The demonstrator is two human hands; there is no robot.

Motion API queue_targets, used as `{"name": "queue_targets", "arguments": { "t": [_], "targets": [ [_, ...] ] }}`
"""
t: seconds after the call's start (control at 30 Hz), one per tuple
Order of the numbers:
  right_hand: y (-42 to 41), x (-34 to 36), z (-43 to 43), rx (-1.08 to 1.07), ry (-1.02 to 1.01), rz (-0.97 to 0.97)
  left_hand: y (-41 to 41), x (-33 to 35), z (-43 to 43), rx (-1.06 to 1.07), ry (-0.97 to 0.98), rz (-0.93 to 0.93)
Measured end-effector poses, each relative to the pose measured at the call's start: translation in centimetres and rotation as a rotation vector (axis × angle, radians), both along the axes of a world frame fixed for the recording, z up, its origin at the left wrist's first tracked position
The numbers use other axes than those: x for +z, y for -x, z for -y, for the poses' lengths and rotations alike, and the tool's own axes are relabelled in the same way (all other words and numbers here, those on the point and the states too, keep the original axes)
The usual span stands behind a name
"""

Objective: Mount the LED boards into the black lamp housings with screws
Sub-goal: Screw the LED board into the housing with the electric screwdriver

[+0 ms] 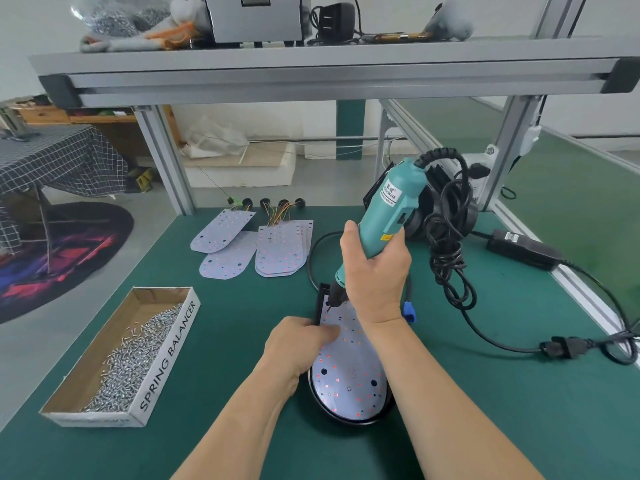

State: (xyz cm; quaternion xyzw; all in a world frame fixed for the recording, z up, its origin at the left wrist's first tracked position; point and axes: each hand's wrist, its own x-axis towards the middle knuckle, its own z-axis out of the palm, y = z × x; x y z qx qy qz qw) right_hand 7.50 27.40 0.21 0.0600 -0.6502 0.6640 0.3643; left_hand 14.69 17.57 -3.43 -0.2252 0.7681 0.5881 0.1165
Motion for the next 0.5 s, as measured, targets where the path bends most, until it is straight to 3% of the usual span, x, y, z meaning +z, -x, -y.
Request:
{"name": "queue_targets", "arguments": {
  "t": [0.33,0.43,0.5],
  "targets": [
    [-1.1,0.6,-0.3,0.033,0.007,0.015,-0.3,0.4,0.0,-0.01,-0.047,0.001],
    [-1.5,2.9,-2.1,0.0,0.144,-0.042,-0.1,0.4,0.1,0.001,-0.055,-0.009],
    [-0.9,4.0,-4.5,-0.09,0.219,0.02,-0.2,0.3,0.1,-0.013,-0.035,-0.022]
  ]
}}
